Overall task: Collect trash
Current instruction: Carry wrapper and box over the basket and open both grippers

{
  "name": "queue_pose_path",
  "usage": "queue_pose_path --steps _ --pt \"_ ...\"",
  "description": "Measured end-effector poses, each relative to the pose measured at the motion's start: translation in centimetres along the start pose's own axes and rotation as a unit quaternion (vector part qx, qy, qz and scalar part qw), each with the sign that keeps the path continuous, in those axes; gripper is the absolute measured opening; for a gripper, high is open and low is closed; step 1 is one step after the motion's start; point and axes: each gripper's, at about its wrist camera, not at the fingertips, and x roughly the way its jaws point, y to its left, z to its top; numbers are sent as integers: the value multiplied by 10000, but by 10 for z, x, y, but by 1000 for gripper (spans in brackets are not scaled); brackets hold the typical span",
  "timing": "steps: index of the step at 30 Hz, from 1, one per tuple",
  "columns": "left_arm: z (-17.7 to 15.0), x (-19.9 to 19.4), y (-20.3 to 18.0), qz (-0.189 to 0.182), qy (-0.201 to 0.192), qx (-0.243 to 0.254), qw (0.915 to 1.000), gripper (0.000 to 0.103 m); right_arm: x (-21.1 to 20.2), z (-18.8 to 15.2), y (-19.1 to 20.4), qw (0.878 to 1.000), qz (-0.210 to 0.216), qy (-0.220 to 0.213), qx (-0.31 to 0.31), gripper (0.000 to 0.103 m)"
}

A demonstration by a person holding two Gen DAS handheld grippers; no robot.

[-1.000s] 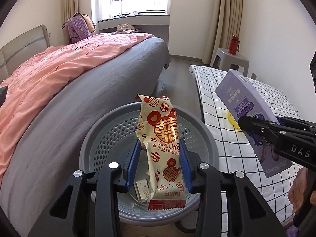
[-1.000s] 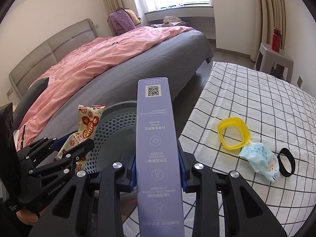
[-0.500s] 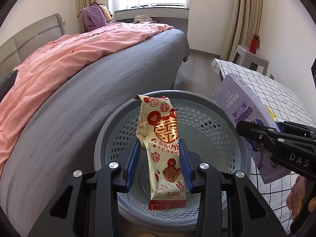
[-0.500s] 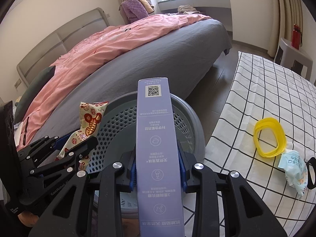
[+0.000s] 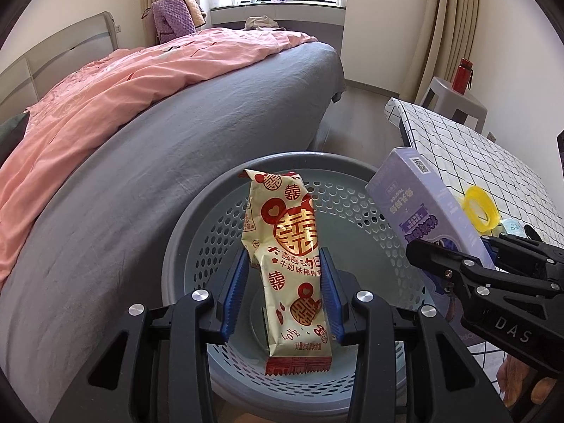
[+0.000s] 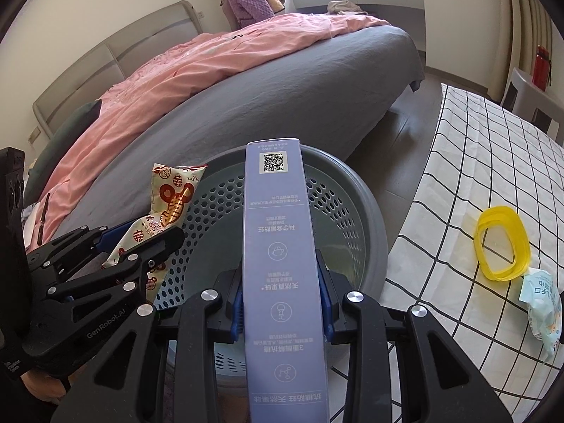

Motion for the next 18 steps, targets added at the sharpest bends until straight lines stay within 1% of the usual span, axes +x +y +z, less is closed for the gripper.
queue_pose_path --steps 4,6,7,9,18 --pt "0 -2 1 52 -45 14 10000 43 -4 2 1 9999 -34 -99 -13 34" --pt "-1 -4 2 96 -107 -19 9999 60 -5 2 2 9999 -29 -107 -54 37" --pt "0 -6 3 127 -152 -44 9998 62 -6 2 2 9999 -34 -134 -59 44" --pt "1 -8 5 157 -203 -77 9996 63 -9 2 3 9997 -53 -217 -53 53" --pt "1 -6 8 301 -169 -129 9993 66 -12 2 1 9996 -96 -260 -29 53"
